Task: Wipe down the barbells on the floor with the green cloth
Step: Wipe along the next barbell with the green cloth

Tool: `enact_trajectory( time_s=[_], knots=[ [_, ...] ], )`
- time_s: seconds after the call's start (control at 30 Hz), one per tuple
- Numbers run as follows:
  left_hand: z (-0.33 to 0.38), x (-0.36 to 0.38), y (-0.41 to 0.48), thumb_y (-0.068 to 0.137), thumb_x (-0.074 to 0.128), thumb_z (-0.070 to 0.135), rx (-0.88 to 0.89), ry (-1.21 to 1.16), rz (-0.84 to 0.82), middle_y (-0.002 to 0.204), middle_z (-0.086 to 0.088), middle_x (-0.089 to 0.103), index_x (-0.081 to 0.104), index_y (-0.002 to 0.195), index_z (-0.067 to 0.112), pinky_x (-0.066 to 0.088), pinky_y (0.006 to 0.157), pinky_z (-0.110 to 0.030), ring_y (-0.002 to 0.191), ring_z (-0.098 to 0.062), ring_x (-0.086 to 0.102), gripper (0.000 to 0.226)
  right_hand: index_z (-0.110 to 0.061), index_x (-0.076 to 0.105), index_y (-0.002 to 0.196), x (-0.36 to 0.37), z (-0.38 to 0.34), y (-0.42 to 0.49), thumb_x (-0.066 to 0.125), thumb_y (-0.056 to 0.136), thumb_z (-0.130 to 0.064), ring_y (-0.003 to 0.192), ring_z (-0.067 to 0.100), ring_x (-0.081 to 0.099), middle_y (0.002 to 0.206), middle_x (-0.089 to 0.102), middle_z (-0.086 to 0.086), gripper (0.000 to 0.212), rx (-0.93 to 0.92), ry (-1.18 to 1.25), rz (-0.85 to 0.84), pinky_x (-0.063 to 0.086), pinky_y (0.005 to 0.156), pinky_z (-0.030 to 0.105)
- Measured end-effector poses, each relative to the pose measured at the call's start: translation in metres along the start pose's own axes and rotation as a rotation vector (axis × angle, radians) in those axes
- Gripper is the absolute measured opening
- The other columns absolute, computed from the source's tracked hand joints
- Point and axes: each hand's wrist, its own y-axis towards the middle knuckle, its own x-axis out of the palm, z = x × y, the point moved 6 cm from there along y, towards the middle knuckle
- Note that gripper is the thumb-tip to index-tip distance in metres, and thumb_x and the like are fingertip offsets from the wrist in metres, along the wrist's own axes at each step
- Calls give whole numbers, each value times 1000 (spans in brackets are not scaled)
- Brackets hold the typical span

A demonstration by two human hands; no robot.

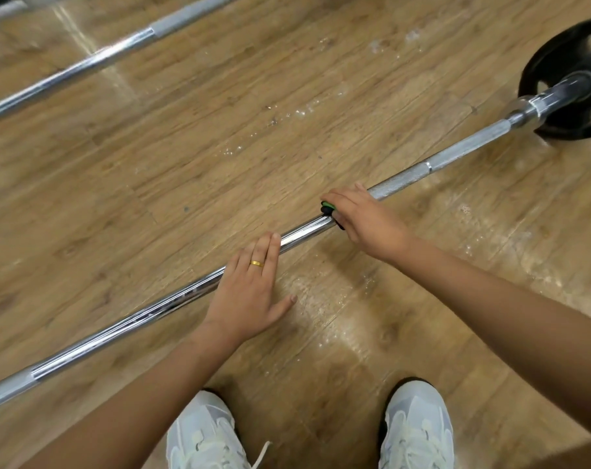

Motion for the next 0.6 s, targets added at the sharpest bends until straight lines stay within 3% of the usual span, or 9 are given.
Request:
enact_trajectory(
  time_s=[0.07, 0.2, 0.33, 0.4, 0.6],
  knots=[
    [-6, -1, 5, 92, 39, 69, -7, -1, -2, 160, -19, 30, 15, 159, -1, 36, 111, -47, 137, -35, 39, 100, -1, 54, 137, 6, -7, 2, 50, 101, -4, 130, 32, 48, 136, 56, 15, 37, 14, 5, 52, 10, 122, 42],
    [-17, -3, 14, 91, 38, 70, -16, -25, -11, 159, -19, 33, 17, 158, 0, 40, 107, -47, 132, -36, 45, 99, -3, 54, 136, 7, 0, 18, 51, 99, -3, 127, 32, 49, 133, 58, 13, 38, -77, -49, -5, 10, 122, 39],
    [-28, -3, 22, 91, 36, 70, -31, -34, 2, 155, -19, 38, 20, 158, 0, 42, 105, -47, 126, -36, 49, 98, 1, 57, 133, -3, 26, 29, 50, 97, 2, 125, 36, 52, 132, 59, 17, 37, 81, -5, 87, 14, 121, 51],
    [-32, -3, 26, 91, 35, 70, -46, -19, 6, 154, -19, 40, 20, 158, 0, 43, 103, -47, 124, -36, 50, 97, 2, 58, 132, 5, 16, 32, 51, 97, 2, 126, 35, 52, 131, 60, 17, 35, 65, -4, 101, 16, 121, 53],
    [-37, -5, 36, 91, 41, 66, -83, 11, -1, 152, -22, 43, 28, 154, -3, 41, 106, -52, 128, -38, 51, 95, -5, 54, 138, 6, 18, 48, 50, 99, -4, 128, 31, 49, 134, 57, 12, 40, -52, -32, 45, 7, 122, 41]
  ],
)
